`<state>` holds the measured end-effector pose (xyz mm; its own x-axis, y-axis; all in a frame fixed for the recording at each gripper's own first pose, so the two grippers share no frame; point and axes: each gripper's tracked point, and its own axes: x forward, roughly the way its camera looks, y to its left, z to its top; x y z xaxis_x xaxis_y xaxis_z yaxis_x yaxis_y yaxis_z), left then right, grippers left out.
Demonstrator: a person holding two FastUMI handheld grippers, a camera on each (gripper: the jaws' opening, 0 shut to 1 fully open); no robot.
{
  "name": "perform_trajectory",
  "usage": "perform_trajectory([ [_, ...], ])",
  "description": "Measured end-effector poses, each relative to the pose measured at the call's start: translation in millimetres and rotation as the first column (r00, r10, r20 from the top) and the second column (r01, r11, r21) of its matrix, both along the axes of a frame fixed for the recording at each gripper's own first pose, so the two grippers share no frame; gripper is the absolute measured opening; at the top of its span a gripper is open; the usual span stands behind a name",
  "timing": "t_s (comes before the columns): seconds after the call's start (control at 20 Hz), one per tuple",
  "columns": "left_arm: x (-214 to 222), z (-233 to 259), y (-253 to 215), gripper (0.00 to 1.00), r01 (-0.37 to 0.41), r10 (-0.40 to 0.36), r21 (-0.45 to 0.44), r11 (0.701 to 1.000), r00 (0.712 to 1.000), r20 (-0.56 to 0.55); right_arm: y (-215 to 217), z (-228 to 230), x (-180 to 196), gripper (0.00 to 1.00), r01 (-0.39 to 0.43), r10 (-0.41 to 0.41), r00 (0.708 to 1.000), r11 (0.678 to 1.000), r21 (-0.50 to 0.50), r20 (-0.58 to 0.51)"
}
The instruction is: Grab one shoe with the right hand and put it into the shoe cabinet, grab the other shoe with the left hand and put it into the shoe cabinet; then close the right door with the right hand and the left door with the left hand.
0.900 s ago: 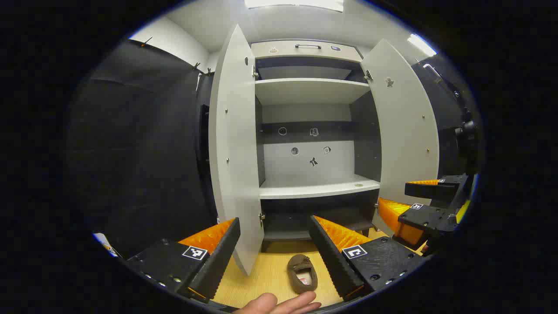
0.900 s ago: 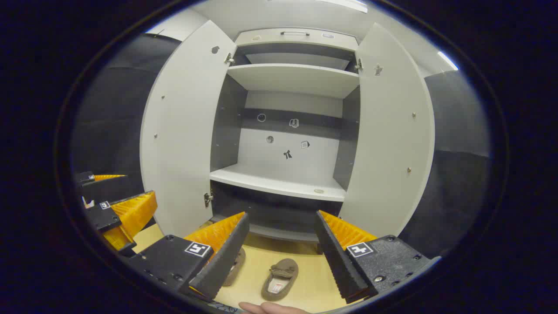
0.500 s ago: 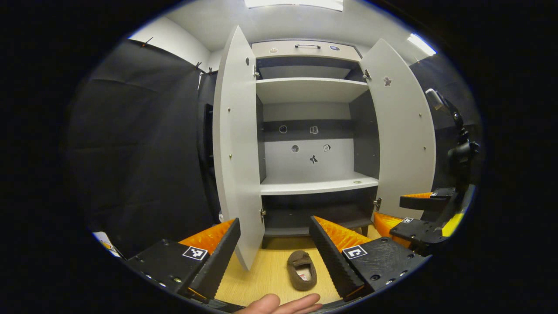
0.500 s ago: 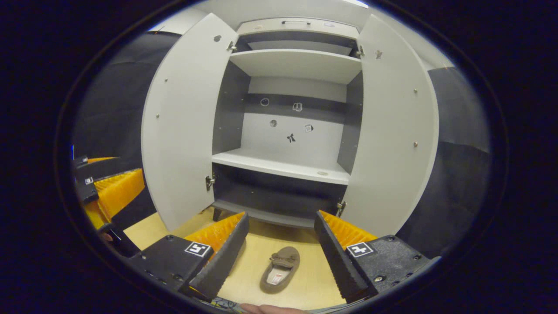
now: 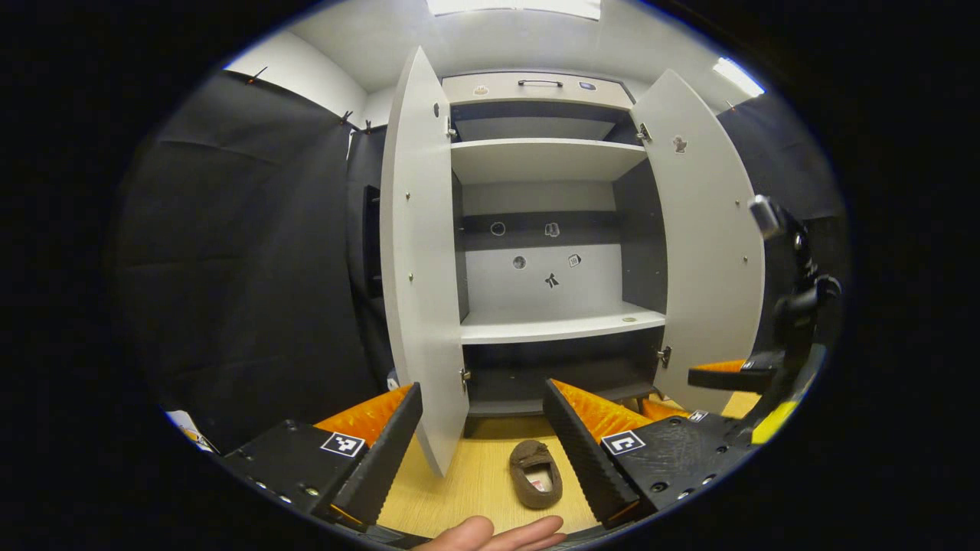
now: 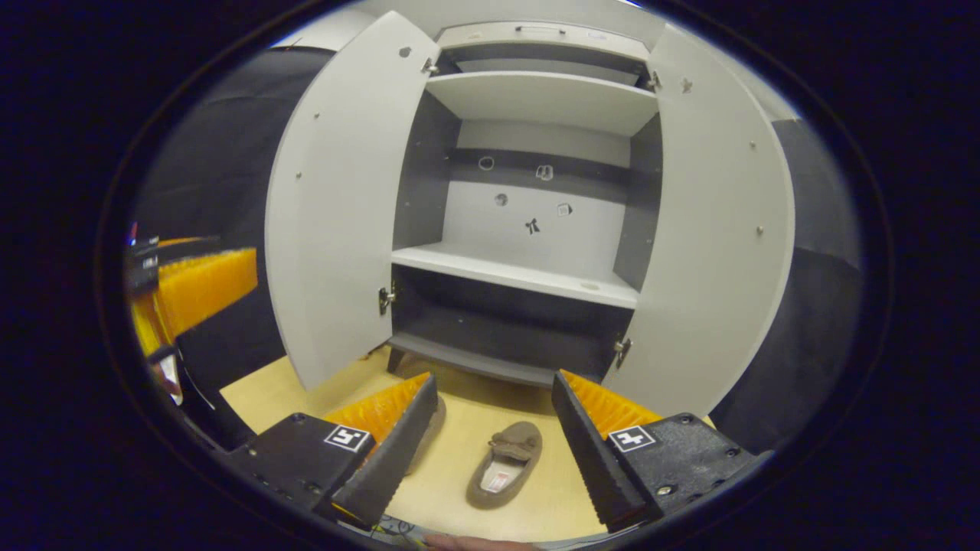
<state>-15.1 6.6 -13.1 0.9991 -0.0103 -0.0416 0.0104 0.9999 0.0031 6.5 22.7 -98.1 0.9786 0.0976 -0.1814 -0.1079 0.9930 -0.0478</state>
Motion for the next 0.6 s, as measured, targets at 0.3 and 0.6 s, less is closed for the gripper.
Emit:
perform_trajectory([
  [0.3,-8,-28,6,0.96,-0.021,0.021,0.004,1.0,0.996,-0.084,4,-105,15,0.98,-0.071,0.051,0.981,0.992,-0.107,-0.186],
  [0.6,-21,-73,14,0.97,-0.036,0.055,0.097,0.995,0.976,-0.21,28,-188,56,0.96,-0.156,0.118,0.939,0.983,-0.097,-0.323],
])
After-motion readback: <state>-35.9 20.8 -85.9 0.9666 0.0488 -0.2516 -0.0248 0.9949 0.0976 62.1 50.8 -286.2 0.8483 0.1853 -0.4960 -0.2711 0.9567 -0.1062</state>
